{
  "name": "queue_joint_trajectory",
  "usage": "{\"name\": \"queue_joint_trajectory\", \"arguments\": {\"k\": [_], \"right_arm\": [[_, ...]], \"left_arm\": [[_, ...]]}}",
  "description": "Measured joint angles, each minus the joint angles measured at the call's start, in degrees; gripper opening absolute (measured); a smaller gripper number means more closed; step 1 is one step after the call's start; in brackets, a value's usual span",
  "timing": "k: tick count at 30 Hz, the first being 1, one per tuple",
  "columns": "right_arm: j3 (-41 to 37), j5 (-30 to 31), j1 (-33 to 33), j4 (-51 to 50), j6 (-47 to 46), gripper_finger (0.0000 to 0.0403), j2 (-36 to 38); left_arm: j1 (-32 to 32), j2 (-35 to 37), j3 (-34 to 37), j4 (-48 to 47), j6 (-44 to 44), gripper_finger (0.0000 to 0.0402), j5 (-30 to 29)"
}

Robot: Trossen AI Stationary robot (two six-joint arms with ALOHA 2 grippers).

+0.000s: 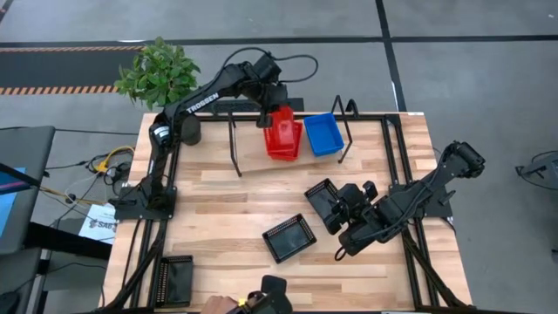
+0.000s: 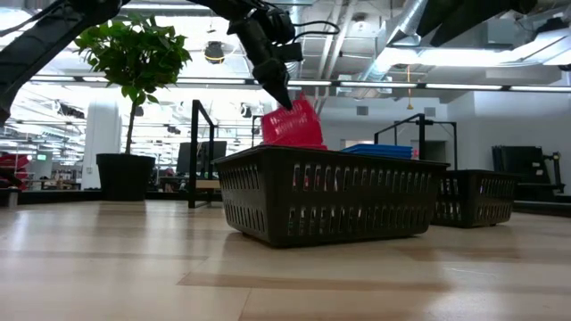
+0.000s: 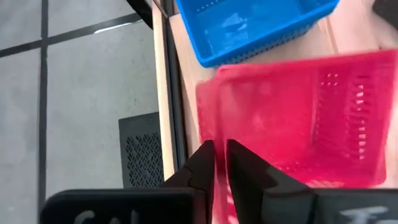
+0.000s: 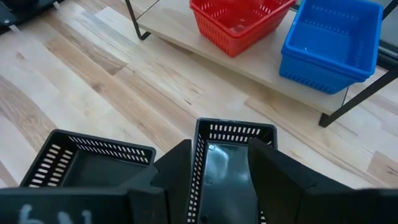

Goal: Stack baskets on shelf by color
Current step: Stack the red bin on the top of the red bin on the shelf

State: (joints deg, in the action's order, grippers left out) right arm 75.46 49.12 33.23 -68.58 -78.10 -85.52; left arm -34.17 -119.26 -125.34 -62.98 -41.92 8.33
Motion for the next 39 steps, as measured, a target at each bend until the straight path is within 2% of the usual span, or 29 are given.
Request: {"name": "queue_joint_trajectory", "arguments": {"k": [9,14,18,21,25,28,36,39], "right_arm": [[0.0,-0.31,0.0,0.04,-0.07,0.0178,0.0],[0.0,-1.09,0.0,0.09,-0.09,0.018,0.0],[0.0,-1.1,0.0,0.16,-0.09,0.0177,0.0],[0.0,-1.09,0.0,0.18,-0.07,0.0175,0.0],[0.0,-1.11,0.05,0.28,-0.08,0.0173,0.0],[0.0,-1.11,0.6,0.17,-0.43,0.0173,0.0],[0.0,-1.15,1.94,-0.1,-0.55,0.0169,0.0],[0.0,-1.18,2.08,-0.17,-0.55,0.0168,0.0]], "left_arm": [[1.42,0.02,0.0,-0.09,-2.77,0.0065,-0.09],[1.85,0.04,-0.06,1.16,-3.71,0.0083,-3.5],[1.33,0.33,-0.8,6.04,0.68,0.0083,2.37],[0.66,0.19,-0.8,11.46,7.15,0.0059,4.3],[0.56,-0.65,2.14,20.45,16.89,0.0008,1.8],[2.32,-0.7,6.21,27.63,20.81,0.0003,-3.97],[5.35,-0.5,15.6,38.31,29.63,0.0,-16.27],[5.38,-0.13,17.54,40.4,31.47,0.0,-17.72]]}}
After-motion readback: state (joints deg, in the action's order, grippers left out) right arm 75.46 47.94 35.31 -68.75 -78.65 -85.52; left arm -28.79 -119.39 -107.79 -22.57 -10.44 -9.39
